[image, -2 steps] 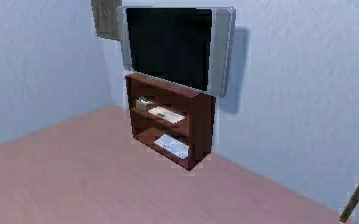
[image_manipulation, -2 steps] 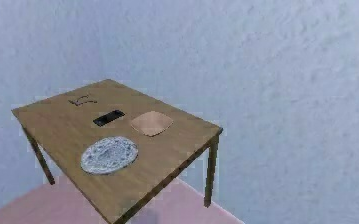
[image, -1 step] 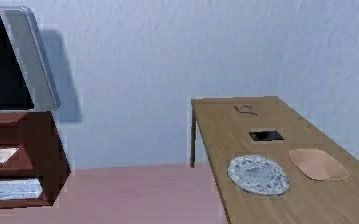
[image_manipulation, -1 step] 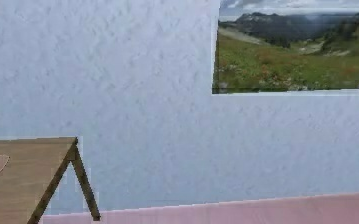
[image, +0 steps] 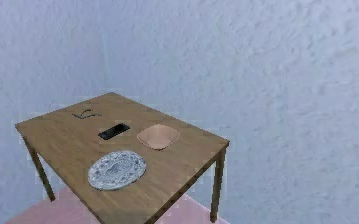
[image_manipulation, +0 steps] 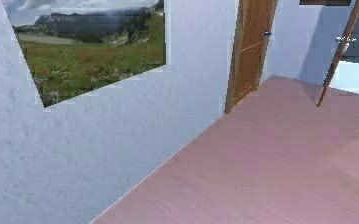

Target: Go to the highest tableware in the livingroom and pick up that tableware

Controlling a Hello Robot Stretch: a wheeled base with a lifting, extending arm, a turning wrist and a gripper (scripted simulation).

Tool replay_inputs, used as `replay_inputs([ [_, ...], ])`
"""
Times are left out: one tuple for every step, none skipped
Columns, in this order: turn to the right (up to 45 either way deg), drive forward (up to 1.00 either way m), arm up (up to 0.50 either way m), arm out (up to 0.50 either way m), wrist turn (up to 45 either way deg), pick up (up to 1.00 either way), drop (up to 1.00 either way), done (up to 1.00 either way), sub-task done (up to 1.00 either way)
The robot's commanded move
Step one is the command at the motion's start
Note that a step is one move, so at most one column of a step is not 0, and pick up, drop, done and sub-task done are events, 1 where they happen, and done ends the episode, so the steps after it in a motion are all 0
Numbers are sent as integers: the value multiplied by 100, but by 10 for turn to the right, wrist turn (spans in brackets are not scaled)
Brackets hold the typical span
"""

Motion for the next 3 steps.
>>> replay_inputs([
  [120, 0, 0, 0, 0, 0, 0, 0, 0],
  [0, 35, 0, 0, 0, 0, 0, 0, 0],
  [-450, 0, 0, 0, 0, 0, 0, 0, 0],
])
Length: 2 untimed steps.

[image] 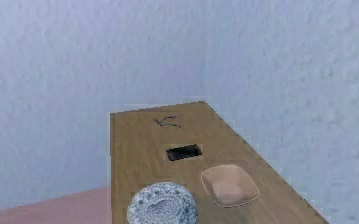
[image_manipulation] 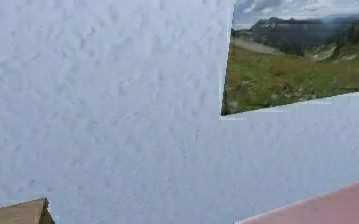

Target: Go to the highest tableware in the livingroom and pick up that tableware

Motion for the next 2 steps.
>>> replay_inputs([
  [-450, 0, 0, 0, 0, 0, 0, 0, 0],
  [-240, 0, 0, 0, 0, 0, 0, 0, 0],
])
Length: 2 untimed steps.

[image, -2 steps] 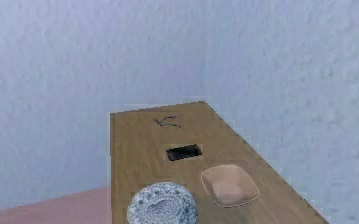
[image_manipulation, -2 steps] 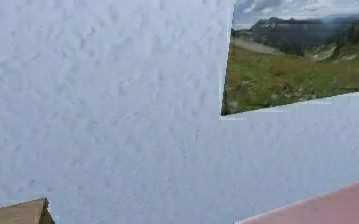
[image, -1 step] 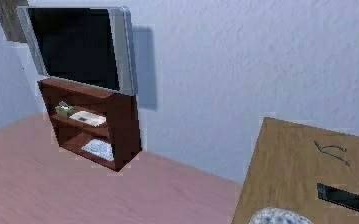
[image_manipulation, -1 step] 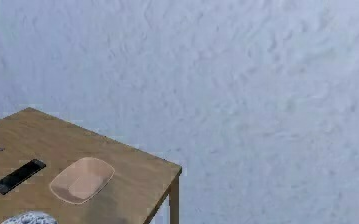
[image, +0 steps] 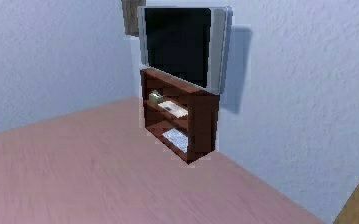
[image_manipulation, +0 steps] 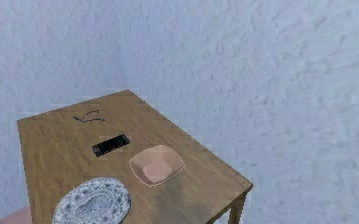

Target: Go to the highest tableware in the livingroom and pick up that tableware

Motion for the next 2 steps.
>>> replay_inputs([
  [0, 0, 50, 0, 0, 0, 0, 0, 0],
  [0, 0, 38, 0, 0, 0, 0, 0, 0],
])
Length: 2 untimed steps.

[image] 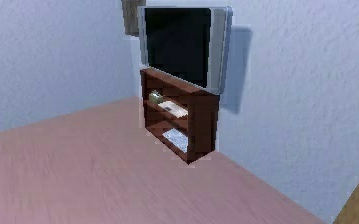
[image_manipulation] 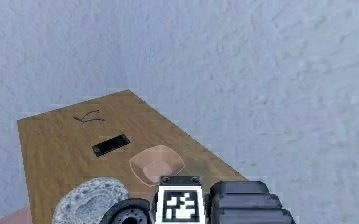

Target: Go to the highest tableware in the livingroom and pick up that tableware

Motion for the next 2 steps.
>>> replay_inputs([
  [0, 0, 0, 24, 0, 0, 0, 0, 0],
  [0, 0, 0, 0, 450, 0, 0, 0, 0],
])
